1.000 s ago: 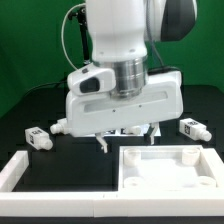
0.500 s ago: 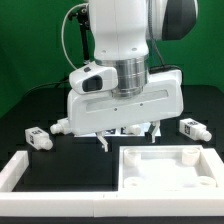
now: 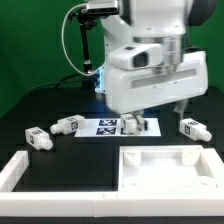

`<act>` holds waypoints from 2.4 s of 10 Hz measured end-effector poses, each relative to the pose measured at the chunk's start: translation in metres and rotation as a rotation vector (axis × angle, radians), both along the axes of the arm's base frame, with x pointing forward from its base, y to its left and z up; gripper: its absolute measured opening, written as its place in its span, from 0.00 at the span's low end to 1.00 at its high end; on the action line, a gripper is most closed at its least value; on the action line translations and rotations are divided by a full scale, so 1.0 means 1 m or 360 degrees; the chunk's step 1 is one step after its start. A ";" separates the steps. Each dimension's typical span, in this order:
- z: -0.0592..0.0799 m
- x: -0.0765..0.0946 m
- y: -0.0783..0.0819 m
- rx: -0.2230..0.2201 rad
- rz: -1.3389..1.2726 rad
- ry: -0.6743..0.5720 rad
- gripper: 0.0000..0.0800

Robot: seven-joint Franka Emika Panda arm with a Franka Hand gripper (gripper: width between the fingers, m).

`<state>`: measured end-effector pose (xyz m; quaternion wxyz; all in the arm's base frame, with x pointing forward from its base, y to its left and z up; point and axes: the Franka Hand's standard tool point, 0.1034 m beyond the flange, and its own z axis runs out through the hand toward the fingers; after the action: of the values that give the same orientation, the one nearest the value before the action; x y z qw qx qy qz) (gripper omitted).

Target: Assemble one leg

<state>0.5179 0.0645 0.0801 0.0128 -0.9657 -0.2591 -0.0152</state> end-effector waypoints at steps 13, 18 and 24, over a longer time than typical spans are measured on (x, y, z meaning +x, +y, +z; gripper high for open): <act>-0.001 -0.034 0.046 0.0000 0.0066 -0.0083 0.81; 0.003 -0.034 0.009 -0.0032 0.0292 -0.0083 0.81; 0.003 -0.031 -0.022 -0.0051 0.0501 -0.0074 0.81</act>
Offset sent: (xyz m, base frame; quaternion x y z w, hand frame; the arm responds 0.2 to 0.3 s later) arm 0.0000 0.0000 0.0000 0.0000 0.0000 0.0000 1.0000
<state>0.4866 0.0424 0.0829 -0.0065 -0.9126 -0.4076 -0.0313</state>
